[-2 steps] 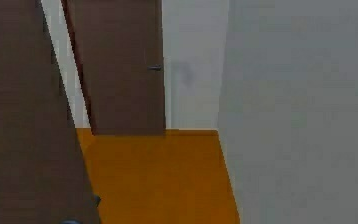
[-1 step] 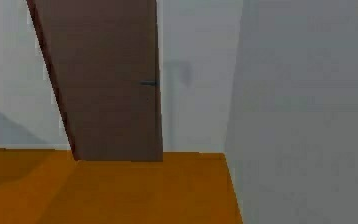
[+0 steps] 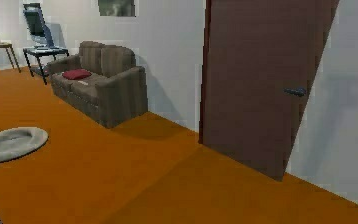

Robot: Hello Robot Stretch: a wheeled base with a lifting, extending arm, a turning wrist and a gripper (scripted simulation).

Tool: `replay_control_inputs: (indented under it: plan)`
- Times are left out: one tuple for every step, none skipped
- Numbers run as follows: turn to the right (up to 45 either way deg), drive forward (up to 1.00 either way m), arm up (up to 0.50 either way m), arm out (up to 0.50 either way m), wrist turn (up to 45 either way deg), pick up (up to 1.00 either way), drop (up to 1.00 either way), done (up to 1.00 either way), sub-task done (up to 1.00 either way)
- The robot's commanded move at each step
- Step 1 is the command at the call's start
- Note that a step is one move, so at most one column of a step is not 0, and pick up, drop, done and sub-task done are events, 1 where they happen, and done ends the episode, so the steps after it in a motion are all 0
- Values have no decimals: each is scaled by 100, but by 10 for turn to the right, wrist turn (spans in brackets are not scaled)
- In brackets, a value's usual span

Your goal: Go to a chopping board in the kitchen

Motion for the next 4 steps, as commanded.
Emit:
replay_control_inputs:
  plan:
    - [0,20,0,0,0,0,0,0,0]
    - [-360,0,0,0,0,0,0,0,0]
    - [0,35,0,0,0,0,0,0,0]
    - [-30,0,0,0,0,0,0,0,0]
